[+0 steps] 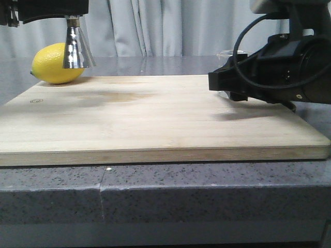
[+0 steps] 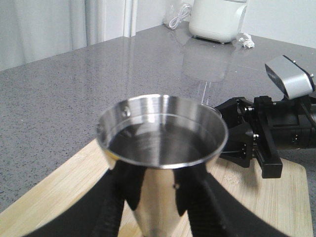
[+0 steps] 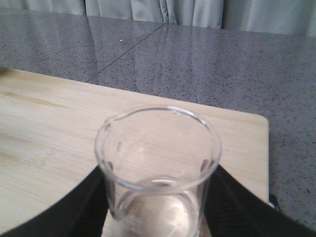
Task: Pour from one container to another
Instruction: 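Lower the beaker onto the board with the right gripper and release, then lower the filled jigger onto the board with the left gripper and release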
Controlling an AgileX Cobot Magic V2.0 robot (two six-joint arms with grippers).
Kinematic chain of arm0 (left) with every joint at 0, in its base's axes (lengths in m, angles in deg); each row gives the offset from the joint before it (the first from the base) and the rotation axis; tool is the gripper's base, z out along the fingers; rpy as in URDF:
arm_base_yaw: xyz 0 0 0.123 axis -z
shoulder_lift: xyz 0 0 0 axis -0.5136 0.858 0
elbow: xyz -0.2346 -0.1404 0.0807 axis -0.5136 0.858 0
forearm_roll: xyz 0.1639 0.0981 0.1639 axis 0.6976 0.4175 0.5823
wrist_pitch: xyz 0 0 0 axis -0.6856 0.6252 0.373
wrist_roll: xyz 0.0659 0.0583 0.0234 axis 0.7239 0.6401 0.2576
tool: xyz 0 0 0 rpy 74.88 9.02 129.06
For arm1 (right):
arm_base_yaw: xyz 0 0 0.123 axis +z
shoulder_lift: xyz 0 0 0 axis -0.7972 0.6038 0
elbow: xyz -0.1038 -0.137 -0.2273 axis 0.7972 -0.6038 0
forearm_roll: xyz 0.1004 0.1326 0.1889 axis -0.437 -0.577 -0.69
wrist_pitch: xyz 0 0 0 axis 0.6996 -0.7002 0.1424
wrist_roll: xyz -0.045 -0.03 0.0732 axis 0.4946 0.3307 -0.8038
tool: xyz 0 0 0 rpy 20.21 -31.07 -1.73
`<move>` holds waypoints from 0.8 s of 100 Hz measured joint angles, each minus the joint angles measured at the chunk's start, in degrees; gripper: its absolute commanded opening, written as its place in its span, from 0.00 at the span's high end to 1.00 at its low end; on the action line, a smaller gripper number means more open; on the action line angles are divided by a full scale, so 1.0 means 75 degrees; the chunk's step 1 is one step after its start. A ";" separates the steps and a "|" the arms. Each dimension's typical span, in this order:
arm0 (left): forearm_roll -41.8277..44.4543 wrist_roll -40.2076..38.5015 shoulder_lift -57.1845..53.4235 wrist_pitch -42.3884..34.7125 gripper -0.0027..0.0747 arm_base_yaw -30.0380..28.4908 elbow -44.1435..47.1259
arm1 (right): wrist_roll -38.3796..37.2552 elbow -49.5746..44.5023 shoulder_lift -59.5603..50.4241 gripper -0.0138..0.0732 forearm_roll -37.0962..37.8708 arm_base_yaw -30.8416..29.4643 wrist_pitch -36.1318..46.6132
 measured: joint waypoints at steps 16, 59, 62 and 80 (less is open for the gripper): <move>0.0000 0.0000 0.0000 0.0000 0.66 0.0000 0.0000 | -0.0004 0.0000 -0.0134 0.20 -0.0042 0.0000 -0.0293; 0.0000 0.0000 0.0000 0.0000 0.66 0.0000 0.0000 | -0.0004 -0.1541 -0.3074 0.20 -0.0475 0.0000 -0.1877; 0.0000 0.0000 0.0000 0.0000 0.66 0.0000 0.0000 | -0.0004 -0.1590 -0.3237 0.20 -0.0475 0.0000 -0.2082; 0.0000 0.0000 0.0000 0.0000 0.66 0.0000 0.0000 | 0.0114 -0.1654 -0.4295 0.21 -0.0441 0.0000 -0.3316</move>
